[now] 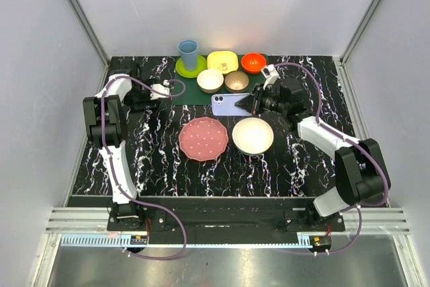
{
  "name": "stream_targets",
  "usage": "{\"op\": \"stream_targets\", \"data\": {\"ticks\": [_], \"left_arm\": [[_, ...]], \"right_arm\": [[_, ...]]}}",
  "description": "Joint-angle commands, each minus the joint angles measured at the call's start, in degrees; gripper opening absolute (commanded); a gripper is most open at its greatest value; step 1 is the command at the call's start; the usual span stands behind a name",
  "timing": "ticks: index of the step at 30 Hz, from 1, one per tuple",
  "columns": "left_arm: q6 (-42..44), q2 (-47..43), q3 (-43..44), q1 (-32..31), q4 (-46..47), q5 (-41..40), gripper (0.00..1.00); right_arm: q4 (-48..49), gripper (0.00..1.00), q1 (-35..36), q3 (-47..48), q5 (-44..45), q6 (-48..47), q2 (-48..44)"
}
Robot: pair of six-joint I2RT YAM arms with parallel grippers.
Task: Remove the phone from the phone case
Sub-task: Place the phone at the center of the board.
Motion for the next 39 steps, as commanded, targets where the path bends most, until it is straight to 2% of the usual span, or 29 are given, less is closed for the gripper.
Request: {"op": "stream_targets", "data": {"ticks": [1,2,3,6,7,8,9,10,25,30,37,39], "left_arm": [[1.43,0.35,1.46,0.17,0.92,1.33,0.32],[1.43,0.35,1.38,0.17,0.92,1.24,0.36],[1.25,0.35,1.55,0.09,1.01,1.42,0.45],[0.99,0.44,1.46,0.09,0.92,1.33,0.51],[0.99,0.44,1.46,0.09,1.01,1.16,0.65],[0.99,0.53,1.38,0.09,1.01,1.15,0.65],[0.99,0.44,1.37,0.09,1.01,0.98,0.9],[0.99,0.35,1.37,0.17,0.92,0.89,0.99],[0.02,-2.81,-0.03,0.09,0.92,2.55,0.99],[0.46,-9.66,-4.51,0.09,1.01,5.19,0.99],[1.87,-22.31,-16.27,-0.44,0.92,10.03,0.99],[-0.76,-26.0,-17.52,-1.23,0.92,11.51,0.99]], "right_arm": [[3.7,0.0,-0.46,1.28,-1.06,0.43,-0.32],[3.7,0.0,-0.46,1.28,-0.97,0.43,-0.32],[3.7,0.0,-0.46,1.28,-0.97,0.34,-0.41],[3.7,0.0,-0.46,1.19,-0.97,0.25,-0.5],[3.7,0.0,-0.46,1.19,-0.97,0.34,-0.58],[3.7,0.0,-0.46,1.19,-0.97,0.34,-0.5],[3.7,0.0,-0.46,1.19,-0.97,0.25,-0.49],[3.7,0.0,-0.46,1.19,-0.97,0.42,-0.49],[3.61,0.0,-0.46,1.28,-0.97,0.25,-0.93],[3.52,0.0,-0.54,1.19,-0.88,0.07,-1.63],[3.43,0.0,-0.46,0.93,-0.62,-0.1,-2.95],[3.61,0.0,-0.46,0.93,-0.62,0.25,-2.87]]}}
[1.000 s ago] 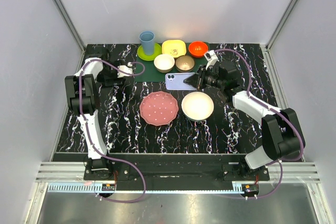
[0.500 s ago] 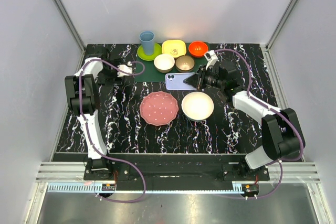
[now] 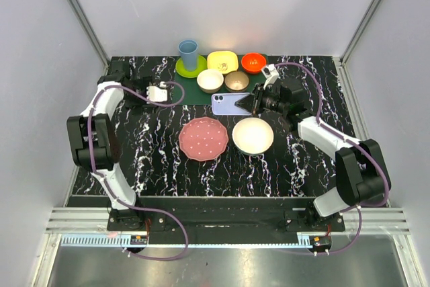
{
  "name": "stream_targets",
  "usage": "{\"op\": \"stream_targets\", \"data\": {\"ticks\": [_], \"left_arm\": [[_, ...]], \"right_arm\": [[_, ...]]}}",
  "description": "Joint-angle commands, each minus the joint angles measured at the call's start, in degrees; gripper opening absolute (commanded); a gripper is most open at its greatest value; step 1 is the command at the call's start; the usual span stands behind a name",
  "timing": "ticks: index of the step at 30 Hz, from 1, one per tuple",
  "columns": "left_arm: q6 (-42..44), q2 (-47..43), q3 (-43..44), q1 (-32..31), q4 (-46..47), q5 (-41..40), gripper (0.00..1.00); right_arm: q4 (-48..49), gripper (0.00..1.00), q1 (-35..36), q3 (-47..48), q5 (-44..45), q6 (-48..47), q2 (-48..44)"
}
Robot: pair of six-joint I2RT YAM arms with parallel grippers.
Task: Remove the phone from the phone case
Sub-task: Place the phone at the center of the board, then place the phone case at the center of the board.
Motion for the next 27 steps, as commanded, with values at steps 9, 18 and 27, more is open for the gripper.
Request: {"op": "stream_targets", "data": {"ticks": [9,18,27], "left_arm": [[-15.46,-21.75,-9.02,-8.45,3.22,15.62,0.99],[-33.39,-33.01,-19.57,-24.09,21.66,15.22,0.99],[-43.24,-28.53,-15.63,-38.34,26.7,-0.87,0.99]], "right_arm": [[3.7,0.0,-0.46,0.75,-0.6,1.3,-2.98],[4.58,0.0,-0.46,0.4,-1.3,3.24,-2.8],[5.28,0.0,-0.37,0.31,-2.53,4.73,-2.8]]}}
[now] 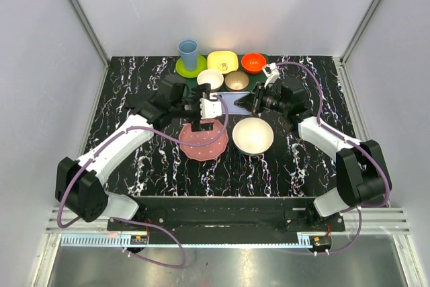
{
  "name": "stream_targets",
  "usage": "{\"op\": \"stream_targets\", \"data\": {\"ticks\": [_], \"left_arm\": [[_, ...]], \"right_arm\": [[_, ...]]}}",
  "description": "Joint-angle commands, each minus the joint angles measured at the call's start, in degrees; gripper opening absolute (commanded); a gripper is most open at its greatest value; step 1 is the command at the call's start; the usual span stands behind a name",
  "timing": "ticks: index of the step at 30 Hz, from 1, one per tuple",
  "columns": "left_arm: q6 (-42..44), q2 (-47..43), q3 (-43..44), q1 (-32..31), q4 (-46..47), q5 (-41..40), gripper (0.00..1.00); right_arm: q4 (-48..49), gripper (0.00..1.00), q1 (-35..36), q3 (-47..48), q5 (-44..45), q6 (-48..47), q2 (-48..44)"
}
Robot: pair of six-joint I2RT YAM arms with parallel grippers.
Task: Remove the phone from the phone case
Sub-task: Place the phone case at the center of the board.
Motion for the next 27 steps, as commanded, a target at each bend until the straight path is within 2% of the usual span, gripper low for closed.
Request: {"op": "stream_targets", "data": {"ticks": [1,6,12,27], "left_arm": [[-5.54,2.42,3.24,-5.05,6.26,-9.32,0.99],[-6.6,5.23,4.82,-8.66,8.19,-15.03,0.99],[-7.04,6.91,5.26,-9.9,10.92,-19.08,0.99],[-7.48,4.89,5.0,-10.16,11.8,-18.56,0.99]], "right_arm": [[4.01,0.0,-0.37,0.53,-1.57,1.52,-2.28],[4.19,0.0,-0.1,0.53,-2.18,1.96,-2.37],[4.19,0.0,0.34,0.53,-2.8,1.96,-2.45],[1.82,0.0,1.04,1.67,-3.86,0.82,-0.34]]}}
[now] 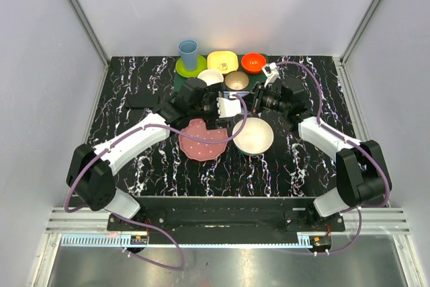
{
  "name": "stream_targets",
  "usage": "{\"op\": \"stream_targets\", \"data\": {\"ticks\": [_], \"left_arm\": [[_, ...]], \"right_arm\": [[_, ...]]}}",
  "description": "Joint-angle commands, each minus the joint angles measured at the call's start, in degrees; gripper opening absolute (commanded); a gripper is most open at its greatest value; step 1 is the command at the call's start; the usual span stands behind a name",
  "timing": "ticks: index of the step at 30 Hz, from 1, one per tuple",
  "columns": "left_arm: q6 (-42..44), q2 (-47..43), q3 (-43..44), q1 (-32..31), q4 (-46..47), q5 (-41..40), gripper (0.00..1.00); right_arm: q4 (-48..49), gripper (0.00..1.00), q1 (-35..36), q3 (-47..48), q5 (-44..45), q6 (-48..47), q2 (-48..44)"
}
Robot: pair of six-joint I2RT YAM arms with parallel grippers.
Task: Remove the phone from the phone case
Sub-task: Place the phone case at the center of the board.
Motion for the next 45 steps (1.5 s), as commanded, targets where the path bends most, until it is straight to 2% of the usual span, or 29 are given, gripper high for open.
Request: {"op": "stream_targets", "data": {"ticks": [1,11,22,34,45], "left_arm": [[-0.59,-2.43,2.23,-0.35,3.97,-0.92,0.99],[0.02,-4.37,1.26,-0.97,3.01,-0.48,0.99],[3.72,-2.0,0.82,-2.46,3.62,-4.61,0.99],[2.92,0.37,2.84,-2.55,1.16,-3.03,0.99],[3.8,1.43,2.58,-2.55,2.48,-5.22,0.99]], "right_arm": [[0.59,0.0,0.75,1.85,-2.09,-0.8,-0.28],[-1.6,0.0,0.75,2.46,0.55,-2.03,0.6],[-1.16,0.0,0.93,2.64,-1.73,-0.54,0.25],[-0.46,0.0,1.72,2.38,-2.88,-0.71,-1.16],[0.68,0.0,2.16,2.2,-4.46,0.25,-2.21]]}}
